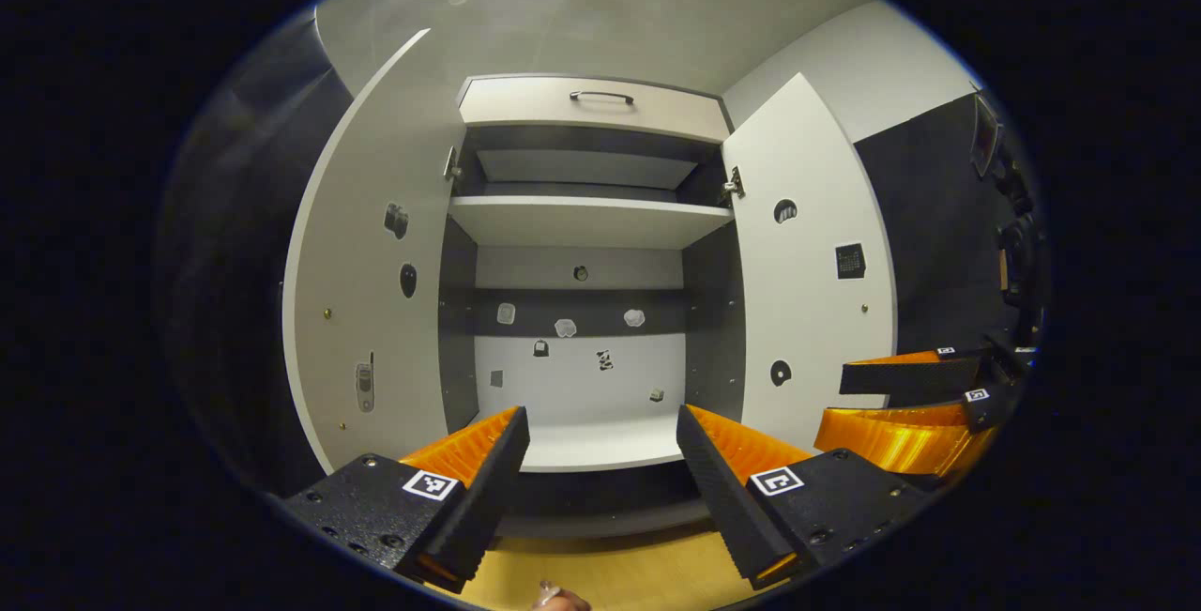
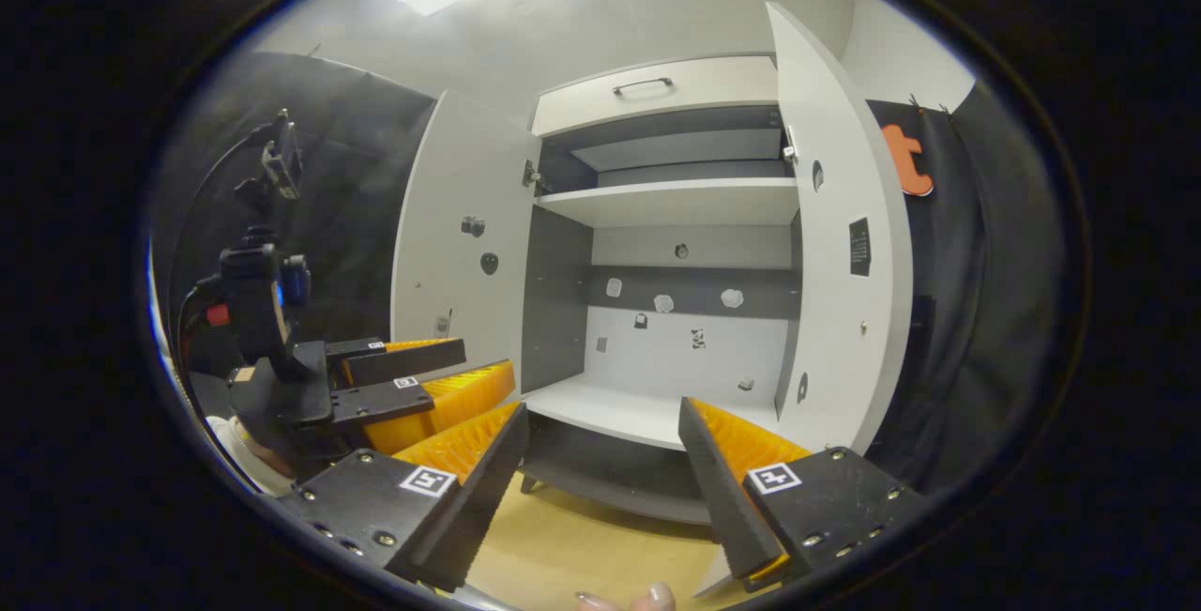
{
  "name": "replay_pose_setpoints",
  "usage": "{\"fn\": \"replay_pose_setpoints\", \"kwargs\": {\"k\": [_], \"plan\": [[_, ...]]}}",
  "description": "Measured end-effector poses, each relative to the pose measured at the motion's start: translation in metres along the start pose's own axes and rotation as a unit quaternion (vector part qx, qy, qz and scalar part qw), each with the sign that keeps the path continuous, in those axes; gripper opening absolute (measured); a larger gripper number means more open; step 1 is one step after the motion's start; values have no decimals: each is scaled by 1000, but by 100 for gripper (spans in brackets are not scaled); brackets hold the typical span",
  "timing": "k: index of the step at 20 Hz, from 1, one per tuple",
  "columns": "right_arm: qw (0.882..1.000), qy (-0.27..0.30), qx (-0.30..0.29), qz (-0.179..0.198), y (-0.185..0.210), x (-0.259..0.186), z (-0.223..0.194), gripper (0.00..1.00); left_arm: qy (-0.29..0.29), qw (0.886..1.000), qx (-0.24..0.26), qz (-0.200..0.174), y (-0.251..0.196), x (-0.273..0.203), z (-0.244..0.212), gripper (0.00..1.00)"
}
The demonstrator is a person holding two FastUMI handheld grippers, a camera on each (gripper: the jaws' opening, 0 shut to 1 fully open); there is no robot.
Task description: Open the right door of the double-door shoe cabinet with the right hand, and open the left door with the left hand.
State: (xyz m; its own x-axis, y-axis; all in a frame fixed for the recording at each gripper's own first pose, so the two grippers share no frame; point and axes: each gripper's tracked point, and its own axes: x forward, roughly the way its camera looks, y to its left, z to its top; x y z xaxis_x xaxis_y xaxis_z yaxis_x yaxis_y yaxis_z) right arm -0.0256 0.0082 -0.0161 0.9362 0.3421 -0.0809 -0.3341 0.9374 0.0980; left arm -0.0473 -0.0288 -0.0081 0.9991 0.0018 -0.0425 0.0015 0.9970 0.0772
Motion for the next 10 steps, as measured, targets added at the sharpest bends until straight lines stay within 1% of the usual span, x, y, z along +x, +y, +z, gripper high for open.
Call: {"fn": "replay_pose_setpoints", "kwargs": {"k": [1,4,8,10], "plan": [[1000,0,0,0,0,2,-1,97,3,1000,-3,5,3,3,-2,97],[1000,4,2,2,1,9,-5,97,7,1000,-16,-3,1,6,-5,97],[1000,7,1,2,0,15,-8,97,6,1000,-12,0,3,10,-4,97],[1000,8,0,1,-1,18,-9,97,5,1000,-13,-4,2,12,-4,97]]}}
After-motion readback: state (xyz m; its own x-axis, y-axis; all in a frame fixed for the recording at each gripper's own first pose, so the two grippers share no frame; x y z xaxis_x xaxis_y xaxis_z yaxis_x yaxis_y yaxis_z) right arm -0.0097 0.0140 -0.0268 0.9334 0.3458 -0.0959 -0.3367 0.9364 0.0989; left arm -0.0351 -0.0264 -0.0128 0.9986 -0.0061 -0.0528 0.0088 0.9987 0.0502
